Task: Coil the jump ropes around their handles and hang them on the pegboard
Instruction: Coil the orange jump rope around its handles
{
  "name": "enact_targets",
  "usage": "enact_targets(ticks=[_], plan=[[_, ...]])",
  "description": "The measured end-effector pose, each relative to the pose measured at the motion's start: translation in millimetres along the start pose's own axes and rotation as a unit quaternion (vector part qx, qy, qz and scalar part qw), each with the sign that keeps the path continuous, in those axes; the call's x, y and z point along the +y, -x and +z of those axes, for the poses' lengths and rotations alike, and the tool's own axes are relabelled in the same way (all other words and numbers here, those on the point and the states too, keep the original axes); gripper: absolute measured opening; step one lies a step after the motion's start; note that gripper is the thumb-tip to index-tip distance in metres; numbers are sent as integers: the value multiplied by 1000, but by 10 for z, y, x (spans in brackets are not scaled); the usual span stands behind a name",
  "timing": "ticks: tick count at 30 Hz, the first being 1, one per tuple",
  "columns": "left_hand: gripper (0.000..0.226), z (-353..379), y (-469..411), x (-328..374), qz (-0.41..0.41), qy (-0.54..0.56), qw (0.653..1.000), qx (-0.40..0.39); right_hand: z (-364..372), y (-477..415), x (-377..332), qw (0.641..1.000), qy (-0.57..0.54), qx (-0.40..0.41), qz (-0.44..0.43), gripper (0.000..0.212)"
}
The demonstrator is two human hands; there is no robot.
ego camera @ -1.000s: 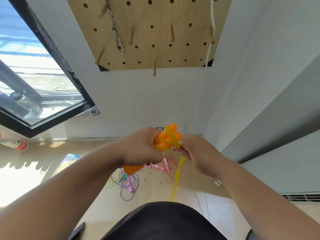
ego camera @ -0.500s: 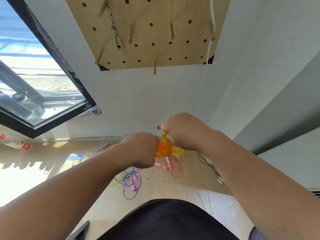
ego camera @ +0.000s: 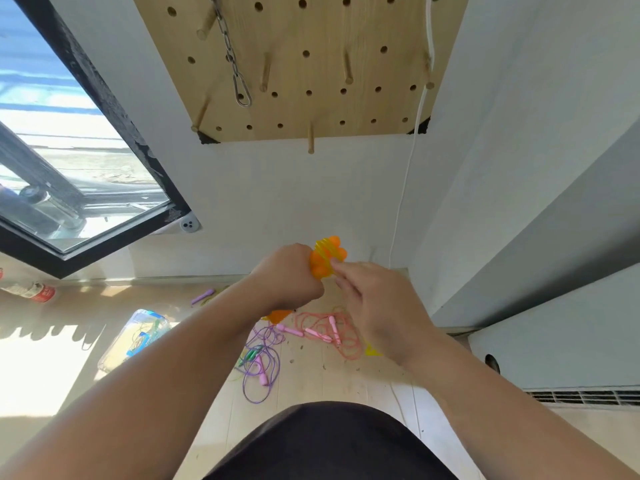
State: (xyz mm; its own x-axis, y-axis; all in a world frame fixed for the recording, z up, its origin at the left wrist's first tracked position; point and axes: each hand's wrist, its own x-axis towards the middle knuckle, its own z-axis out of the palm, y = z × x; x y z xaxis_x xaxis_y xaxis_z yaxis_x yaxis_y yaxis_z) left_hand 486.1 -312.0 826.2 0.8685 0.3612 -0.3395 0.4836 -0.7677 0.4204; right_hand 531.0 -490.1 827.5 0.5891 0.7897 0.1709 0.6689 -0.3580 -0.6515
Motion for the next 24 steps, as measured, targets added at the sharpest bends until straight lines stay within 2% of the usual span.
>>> enact_targets(ticks=[3, 6, 8, 11, 13, 16, 18, 20, 22, 24], plan=[[15, -56, 73, 50, -11, 132, 991, -10, -75, 20, 120, 982, -156, 52, 87, 9], [17, -118, 221, 133, -13, 255, 966, -48, -135, 14, 172, 965, -232, 37, 113, 9], [20, -173, 310, 183, -8, 321, 944, -82, -167, 13, 157, 937, -327, 20, 125, 6], [25, -212, 426, 247, 7, 409, 897, -165, -220, -40, 115, 886, -440, 2, 148, 45], [28, -218, 480, 261, 12, 458, 859, -226, -271, -99, 73, 882, -450, -21, 138, 54], [32, -237, 505, 224, 27, 506, 802, -317, -347, -153, 49, 889, -430, -98, 126, 42], [31, -230, 514, 201, 32, 514, 778, -358, -355, -155, 55, 883, -429, -139, 128, 42], [30, -203, 522, 195, 30, 528, 761, -376, -324, -151, 48, 882, -435, -140, 118, 46], [28, -185, 526, 189, 30, 536, 754, -378, -276, -141, 31, 885, -436, -122, 112, 56], [31, -187, 511, 170, 20, 501, 786, -361, -227, -113, -2, 895, -423, -88, 110, 56]])
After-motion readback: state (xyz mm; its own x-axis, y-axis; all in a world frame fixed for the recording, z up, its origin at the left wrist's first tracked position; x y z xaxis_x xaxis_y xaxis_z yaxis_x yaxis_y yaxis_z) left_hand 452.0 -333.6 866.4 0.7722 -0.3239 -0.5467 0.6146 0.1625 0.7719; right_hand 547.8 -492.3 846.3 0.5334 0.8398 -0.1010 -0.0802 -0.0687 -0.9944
